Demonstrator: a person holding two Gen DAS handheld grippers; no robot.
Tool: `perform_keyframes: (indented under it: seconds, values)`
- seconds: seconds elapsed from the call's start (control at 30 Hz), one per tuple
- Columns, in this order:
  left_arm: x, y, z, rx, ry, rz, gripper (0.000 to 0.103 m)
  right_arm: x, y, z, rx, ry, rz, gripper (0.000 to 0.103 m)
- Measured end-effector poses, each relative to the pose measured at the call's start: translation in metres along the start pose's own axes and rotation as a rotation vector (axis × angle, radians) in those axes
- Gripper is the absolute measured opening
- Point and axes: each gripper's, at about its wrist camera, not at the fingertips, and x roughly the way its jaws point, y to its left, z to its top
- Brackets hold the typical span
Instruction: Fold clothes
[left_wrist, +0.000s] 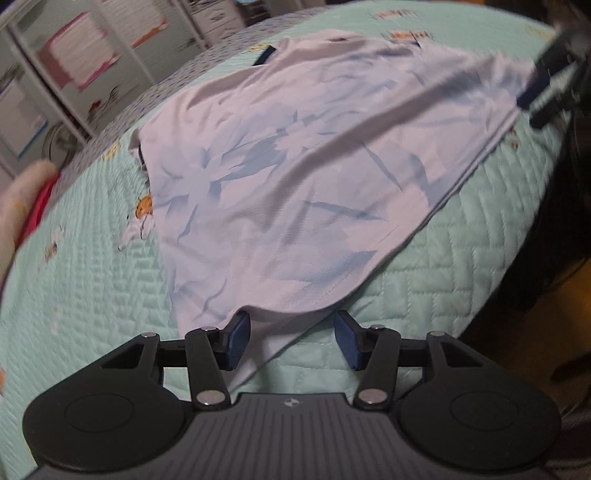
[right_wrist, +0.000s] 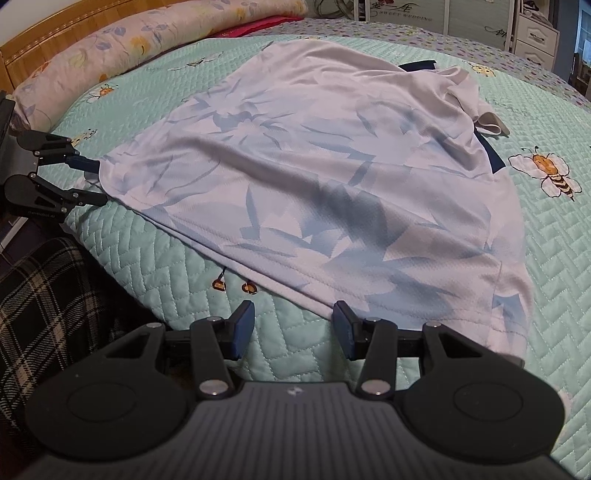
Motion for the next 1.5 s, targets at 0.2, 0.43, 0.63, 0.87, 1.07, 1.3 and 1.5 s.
perform_keyframes:
  seconds: [0.2, 0.43, 0.63, 0.87, 1.07, 1.3, 1.5]
  values:
    - [0.007, -0.006, 0.004, 0.151, 0.026, 0.047, 0.055, 0.001, -0.001, 0.0, 0.003, -0.001, -0.011, 0.048]
    - [0.003, -0.026, 0.002, 0.305, 0.042, 0.099, 0.047, -0.001, -0.005, -0.003, 0.01, -0.005, -0.026, 0.048]
    - [0.011, -0.036, 0.007, 0.413, 0.067, 0.107, 0.036, -0.001, -0.008, -0.005, 0.021, -0.014, -0.038, 0.048]
    - [0.013, -0.042, 0.011, 0.451, 0.079, 0.14, 0.037, -0.001, -0.008, -0.007, 0.033, -0.03, -0.045, 0.048]
    - [0.013, -0.058, 0.005, 0.445, 0.083, 0.197, 0.012, -0.007, -0.017, -0.01, 0.069, -0.045, -0.065, 0.048]
    - [0.011, -0.06, 0.009, 0.397, 0.109, 0.206, 0.013, -0.014, -0.024, -0.015, 0.095, -0.052, -0.085, 0.048]
    - [0.008, -0.049, 0.008, 0.301, 0.123, 0.225, 0.02, -0.019, -0.028, -0.016, 0.137, -0.074, -0.062, 0.048]
